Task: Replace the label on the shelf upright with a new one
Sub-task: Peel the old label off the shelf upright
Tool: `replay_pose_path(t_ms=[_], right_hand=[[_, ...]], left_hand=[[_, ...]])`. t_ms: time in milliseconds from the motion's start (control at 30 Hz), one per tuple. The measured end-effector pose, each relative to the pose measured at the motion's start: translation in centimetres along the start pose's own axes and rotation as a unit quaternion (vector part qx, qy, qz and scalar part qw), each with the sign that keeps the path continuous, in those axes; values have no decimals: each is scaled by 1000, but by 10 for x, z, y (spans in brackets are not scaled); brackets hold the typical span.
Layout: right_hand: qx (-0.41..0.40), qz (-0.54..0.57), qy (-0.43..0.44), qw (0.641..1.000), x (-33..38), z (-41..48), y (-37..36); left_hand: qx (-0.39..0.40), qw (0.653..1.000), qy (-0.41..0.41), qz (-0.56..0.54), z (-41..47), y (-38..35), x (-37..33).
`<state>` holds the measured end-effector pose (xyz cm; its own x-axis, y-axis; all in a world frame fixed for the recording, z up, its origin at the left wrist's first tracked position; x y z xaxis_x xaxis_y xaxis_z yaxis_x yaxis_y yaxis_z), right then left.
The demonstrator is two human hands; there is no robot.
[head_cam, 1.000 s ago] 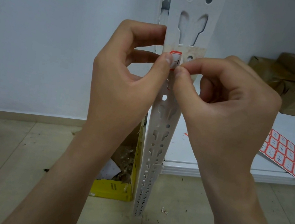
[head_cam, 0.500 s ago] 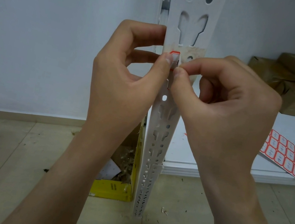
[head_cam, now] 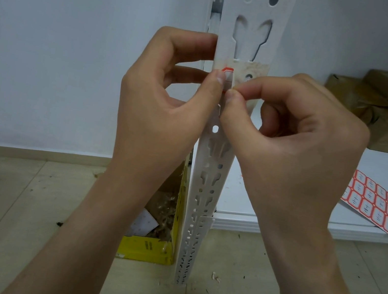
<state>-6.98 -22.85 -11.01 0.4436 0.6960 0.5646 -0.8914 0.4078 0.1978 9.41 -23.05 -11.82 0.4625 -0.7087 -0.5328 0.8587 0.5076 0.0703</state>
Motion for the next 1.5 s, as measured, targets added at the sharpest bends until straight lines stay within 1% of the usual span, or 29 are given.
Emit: replay_pose_path(t_ms=[1000, 1500], right_hand=[[1, 11, 18, 1000, 8, -1, -1], [4, 14, 27, 1000, 11, -3, 1]], left_hand=[[-4, 1000, -1, 0, 1, 1, 1], [-11, 1000, 13, -15, -1, 1, 2]])
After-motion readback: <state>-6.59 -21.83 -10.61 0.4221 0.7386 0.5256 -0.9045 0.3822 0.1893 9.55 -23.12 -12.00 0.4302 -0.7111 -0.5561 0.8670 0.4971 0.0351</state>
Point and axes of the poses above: each hand's wrist, its own z-axis towards the middle knuckle, its own y-axis out of the back of the hand, x = y × z, the point moved 10 cm from there along z, towards the middle knuckle, and after that the axes turned 8 degrees about -y, right-handed, at the moved point
